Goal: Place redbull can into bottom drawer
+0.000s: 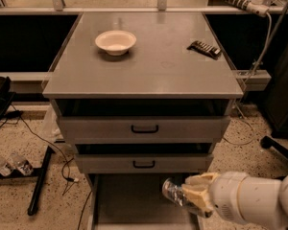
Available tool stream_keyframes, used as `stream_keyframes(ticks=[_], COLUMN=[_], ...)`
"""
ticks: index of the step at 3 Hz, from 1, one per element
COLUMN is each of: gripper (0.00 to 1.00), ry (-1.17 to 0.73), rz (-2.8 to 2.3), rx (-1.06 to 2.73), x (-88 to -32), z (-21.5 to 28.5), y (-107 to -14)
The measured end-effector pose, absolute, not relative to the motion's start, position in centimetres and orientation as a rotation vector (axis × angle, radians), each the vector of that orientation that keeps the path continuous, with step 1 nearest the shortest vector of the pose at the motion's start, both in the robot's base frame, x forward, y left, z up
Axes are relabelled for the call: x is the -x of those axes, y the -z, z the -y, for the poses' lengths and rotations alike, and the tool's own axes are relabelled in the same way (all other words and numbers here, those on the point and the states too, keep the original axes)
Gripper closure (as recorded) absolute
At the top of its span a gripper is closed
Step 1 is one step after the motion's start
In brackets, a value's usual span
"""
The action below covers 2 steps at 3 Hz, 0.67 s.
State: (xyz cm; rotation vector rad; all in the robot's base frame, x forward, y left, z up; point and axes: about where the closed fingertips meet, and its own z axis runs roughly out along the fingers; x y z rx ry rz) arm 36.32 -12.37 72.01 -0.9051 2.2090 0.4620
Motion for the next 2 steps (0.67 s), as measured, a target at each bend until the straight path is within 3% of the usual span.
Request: stream_keyframes(ticks=[2], gripper=[1.00], ry=[-0.704], rz=[-2.380], rx=[0.937], x=[-32.8], z=[5.8], y=[-52.0])
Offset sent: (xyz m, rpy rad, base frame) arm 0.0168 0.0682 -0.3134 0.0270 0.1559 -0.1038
